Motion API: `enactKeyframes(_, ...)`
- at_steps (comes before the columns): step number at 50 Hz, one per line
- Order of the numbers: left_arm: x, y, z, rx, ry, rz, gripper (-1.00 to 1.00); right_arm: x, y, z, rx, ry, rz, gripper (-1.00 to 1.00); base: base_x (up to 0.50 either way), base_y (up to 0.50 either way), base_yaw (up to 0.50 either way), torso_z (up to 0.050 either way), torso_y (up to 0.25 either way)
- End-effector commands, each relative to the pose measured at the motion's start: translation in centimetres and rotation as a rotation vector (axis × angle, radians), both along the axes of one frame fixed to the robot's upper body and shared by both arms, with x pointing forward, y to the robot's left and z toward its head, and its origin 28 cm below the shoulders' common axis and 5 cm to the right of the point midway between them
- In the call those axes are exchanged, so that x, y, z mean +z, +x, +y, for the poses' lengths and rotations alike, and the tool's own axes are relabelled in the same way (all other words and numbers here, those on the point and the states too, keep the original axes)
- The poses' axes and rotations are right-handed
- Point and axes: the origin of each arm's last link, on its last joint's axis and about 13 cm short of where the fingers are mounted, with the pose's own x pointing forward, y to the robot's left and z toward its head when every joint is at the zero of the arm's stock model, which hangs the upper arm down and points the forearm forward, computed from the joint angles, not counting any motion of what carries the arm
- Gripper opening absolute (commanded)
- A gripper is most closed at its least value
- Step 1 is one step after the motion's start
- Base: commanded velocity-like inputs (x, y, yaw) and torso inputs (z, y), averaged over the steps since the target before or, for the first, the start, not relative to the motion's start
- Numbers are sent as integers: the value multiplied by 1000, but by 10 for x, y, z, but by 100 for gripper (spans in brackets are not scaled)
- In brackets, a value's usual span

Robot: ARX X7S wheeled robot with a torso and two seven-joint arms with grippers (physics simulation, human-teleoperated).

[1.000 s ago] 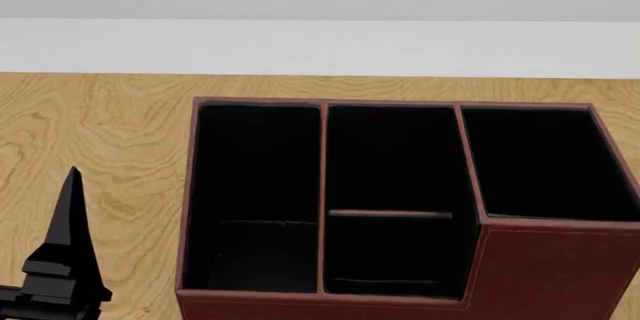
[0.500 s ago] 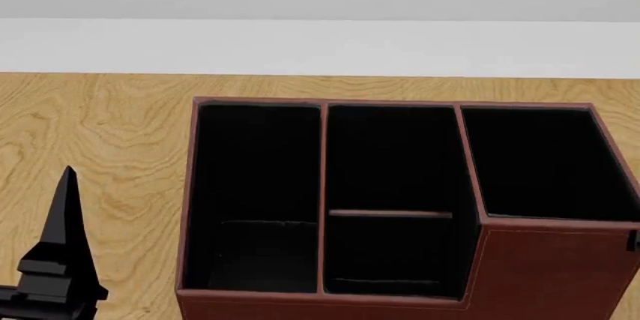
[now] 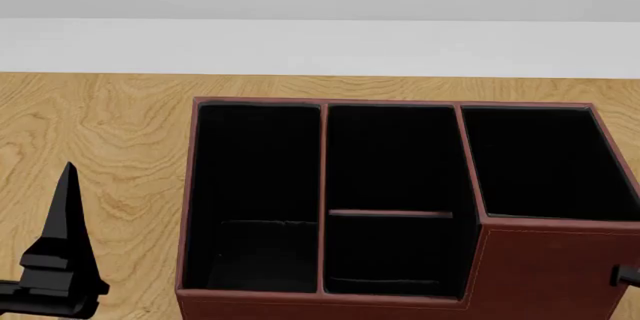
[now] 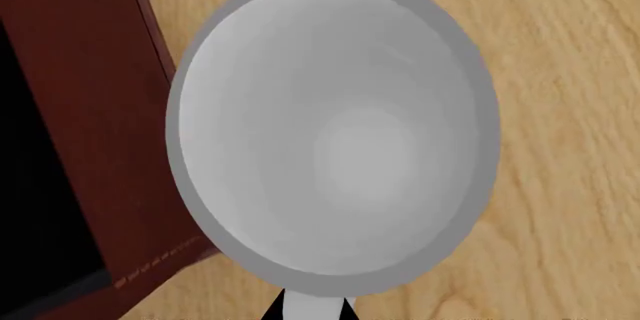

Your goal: Pick up the white mug and place it to the right of the caddy.

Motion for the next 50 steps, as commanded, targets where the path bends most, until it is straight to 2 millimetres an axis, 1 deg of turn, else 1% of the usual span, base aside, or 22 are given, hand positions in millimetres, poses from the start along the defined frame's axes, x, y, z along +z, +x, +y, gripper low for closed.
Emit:
enactKeyframes(1,1,2,0,4,2,-3,100,-10,2,3,-3,-29,-3,-100,0,0,0,0,0)
enactKeyframes(12,2,3,0,6,3,-3,100,-22,1,6,-3,-10,4,-100,0,0,0,1,0)
enactKeyframes(17,2,4,0,6,2,-2,100,-32,0,8,-5,4,11,-100,0,0,0,0,0)
enactKeyframes(27,3,5,0,8,1,-4,100,-44,-3,8,-14,24,4,-100,0,0,0,0,1)
enactKeyframes(50,6,9,-1,11,-4,-9,100,-60,-7,11,-29,27,33,-100,2,-1,1,0,0)
